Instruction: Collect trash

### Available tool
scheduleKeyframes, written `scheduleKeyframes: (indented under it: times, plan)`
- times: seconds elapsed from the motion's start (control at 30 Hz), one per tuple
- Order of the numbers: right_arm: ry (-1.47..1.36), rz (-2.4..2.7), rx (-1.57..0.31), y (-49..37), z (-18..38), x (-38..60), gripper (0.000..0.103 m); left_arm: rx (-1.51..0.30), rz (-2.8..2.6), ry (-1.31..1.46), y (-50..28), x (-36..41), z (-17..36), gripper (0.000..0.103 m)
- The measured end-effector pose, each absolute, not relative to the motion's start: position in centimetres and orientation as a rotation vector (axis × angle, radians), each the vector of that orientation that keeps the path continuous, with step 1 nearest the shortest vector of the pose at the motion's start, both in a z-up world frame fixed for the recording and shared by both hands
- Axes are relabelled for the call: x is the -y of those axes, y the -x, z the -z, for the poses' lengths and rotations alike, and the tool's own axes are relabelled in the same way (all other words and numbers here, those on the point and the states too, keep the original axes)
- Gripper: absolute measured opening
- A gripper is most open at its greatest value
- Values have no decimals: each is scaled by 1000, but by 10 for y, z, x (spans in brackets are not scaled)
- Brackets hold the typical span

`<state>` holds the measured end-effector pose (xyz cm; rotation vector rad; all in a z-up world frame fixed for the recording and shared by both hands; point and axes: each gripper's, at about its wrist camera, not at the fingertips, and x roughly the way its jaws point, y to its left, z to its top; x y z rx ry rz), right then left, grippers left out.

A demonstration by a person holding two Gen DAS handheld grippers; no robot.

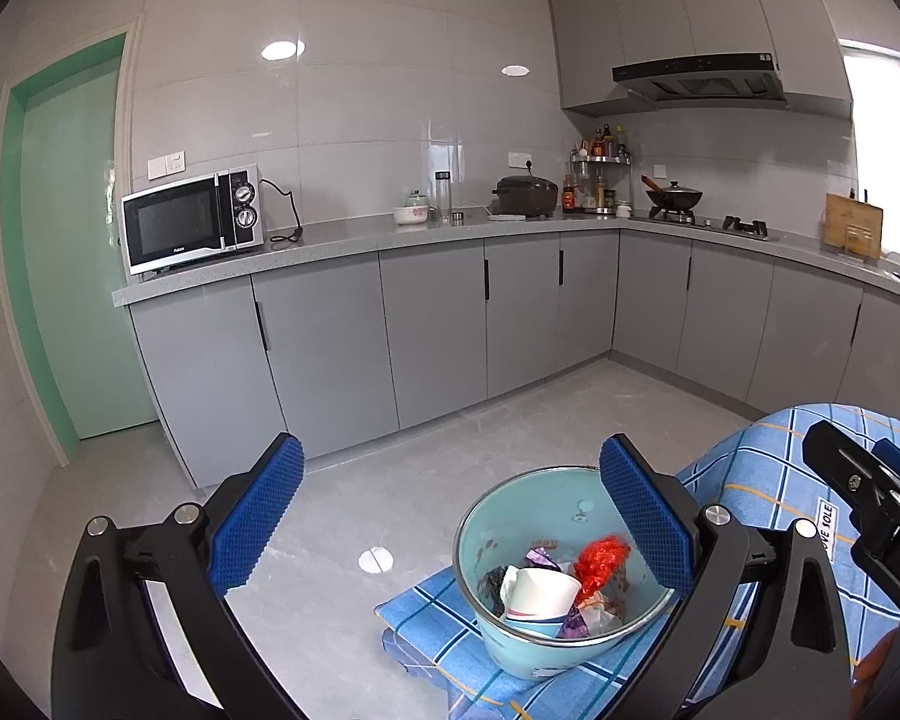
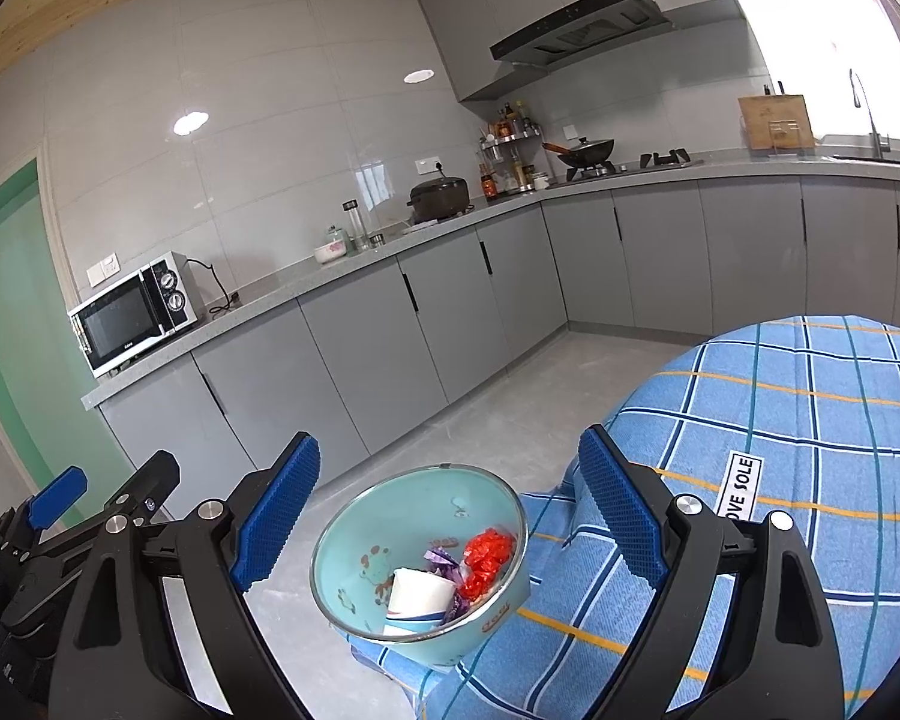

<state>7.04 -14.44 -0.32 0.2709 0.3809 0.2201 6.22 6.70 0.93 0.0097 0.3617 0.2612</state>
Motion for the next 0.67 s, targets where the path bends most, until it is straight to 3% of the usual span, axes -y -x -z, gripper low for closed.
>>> scheduleKeyframes:
  times: [0.67]
  plan:
    - [-289,-211,-386,-69,3,149,87,-370,-253,-1,-64,-67,-10,97]
